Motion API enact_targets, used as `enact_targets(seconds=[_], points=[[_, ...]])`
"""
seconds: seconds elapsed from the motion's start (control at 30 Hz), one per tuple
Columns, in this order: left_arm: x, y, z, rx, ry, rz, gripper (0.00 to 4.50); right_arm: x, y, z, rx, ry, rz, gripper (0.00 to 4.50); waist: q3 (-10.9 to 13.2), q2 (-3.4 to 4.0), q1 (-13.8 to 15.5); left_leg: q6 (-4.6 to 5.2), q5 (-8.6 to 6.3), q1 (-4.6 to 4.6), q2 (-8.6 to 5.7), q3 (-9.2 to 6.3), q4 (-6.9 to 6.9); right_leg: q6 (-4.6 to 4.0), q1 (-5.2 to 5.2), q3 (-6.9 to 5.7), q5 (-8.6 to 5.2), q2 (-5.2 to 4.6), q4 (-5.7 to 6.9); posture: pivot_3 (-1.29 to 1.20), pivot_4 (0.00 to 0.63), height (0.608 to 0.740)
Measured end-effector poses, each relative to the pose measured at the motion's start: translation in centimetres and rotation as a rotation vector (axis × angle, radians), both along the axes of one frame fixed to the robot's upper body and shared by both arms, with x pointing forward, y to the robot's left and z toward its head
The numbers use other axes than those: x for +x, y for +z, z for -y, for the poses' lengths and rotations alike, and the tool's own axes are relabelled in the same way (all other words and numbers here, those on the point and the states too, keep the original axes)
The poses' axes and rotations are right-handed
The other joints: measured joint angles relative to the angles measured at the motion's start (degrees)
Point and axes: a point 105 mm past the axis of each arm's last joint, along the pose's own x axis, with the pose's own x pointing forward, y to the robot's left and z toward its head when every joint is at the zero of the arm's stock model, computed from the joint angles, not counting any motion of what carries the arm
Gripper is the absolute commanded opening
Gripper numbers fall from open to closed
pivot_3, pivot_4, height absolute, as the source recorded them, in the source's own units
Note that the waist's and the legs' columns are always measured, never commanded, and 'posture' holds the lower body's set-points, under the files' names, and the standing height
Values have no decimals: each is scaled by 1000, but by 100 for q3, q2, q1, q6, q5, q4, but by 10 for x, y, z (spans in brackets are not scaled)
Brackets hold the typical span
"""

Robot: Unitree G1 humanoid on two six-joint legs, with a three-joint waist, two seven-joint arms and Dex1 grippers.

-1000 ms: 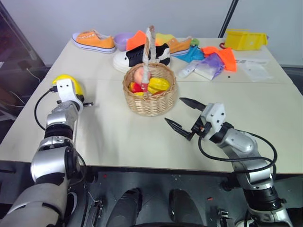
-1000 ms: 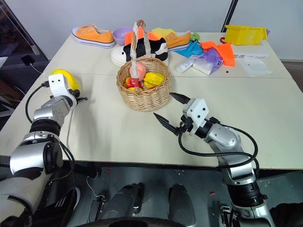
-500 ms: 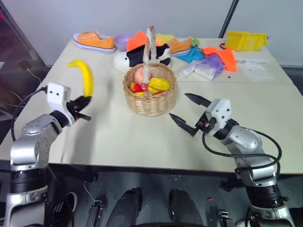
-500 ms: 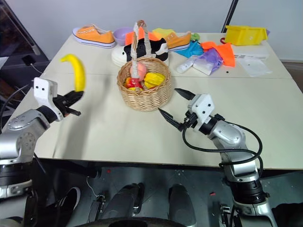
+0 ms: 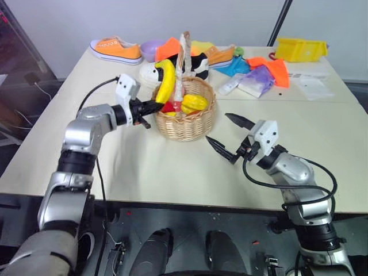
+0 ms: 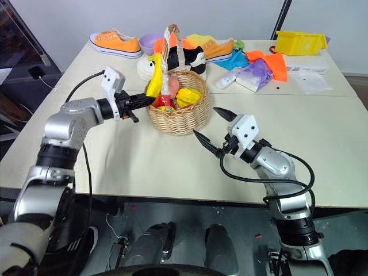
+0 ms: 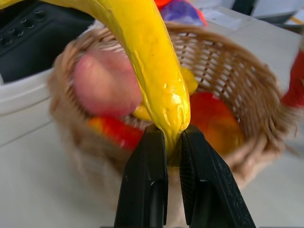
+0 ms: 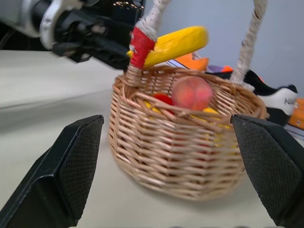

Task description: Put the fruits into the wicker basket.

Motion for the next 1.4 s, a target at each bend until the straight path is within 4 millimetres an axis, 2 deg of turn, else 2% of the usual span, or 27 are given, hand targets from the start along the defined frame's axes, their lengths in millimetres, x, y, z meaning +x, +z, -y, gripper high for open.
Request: enact_targets(seconds=[0.13,0.27,0.37,0.4,0.53,0.67,0.8,0.87,0.97,1.1,1.17,1.3,1.4], points=[[10,-4,11,38,-28,2,29,0,2,0,-1,-16,11,4500,0,0,-47,1,0,0,-1,-1,2,1,2,-1,0,0,2,0,150,740],[7,-6,14,32,-77,-23,1759,-2,4,0,0,-28,22,4500,0,0,-114,1,0,1,2,-3,0,1,1,-1,0,2,5,0,150,740],[7,-4,13,25,-76,-21,3387,-1,3,1,-3,-32,21,4500,0,0,-113,1,0,2,2,-3,3,2,2,0,0,2,6,0,150,740],[7,-2,12,23,-73,-17,3793,-1,3,1,-3,-32,21,4500,0,0,-112,1,0,2,2,-2,4,2,3,0,0,2,6,0,150,740],[3,5,5,27,-62,24,3793,-2,3,0,-3,-29,22,4500,0,0,-115,1,0,1,2,-4,2,2,-1,0,0,2,7,0,150,740],[-7,20,-5,-9,-56,67,3793,-1,4,-3,-2,-19,26,4500,0,0,-112,1,1,1,3,-5,2,1,-1,1,0,2,7,0,150,740],[-26,29,-29,11,-16,156,3793,-1,5,-4,6,-16,27,4500,-1,2,-120,0,1,3,6,-5,-1,1,-4,4,0,3,9,0,150,740],[-39,24,-41,-19,15,176,3793,-2,6,-4,14,-10,23,4500,-1,3,-114,0,0,3,5,-5,-1,0,-3,6,0,1,7,0,150,740],[-54,5,-61,-62,97,163,3793,-3,3,0,31,-19,1,4500,-1,2,-88,0,0,2,5,-5,1,-1,-3,7,1,0,6,0,150,740],[-71,2,-82,-88,216,249,3793,-2,8,-2,50,-5,-1,4500,-1,2,-72,-1,0,2,4,-4,2,-3,-1,8,2,-5,5,0,150,740],[-81,-2,-89,-122,263,281,3793,0,15,-10,70,22,10,4500,-1,3,-83,-1,0,4,4,-3,1,-4,-1,8,2,-5,5,0,150,740],[-100,-20,-89,-169,307,274,3793,7,30,-42,102,131,42,4500,-3,2,-94,-2,0,6,10,-6,-1,-6,-1,6,2,4,6,0,150,740],[-112,-23,-94,-164,343,283,3793,33,36,-58,106,142,23,4500,-3,1,-97,-2,1,6,7,0,2,-10,0,9,5,2,4,0,150,740]])
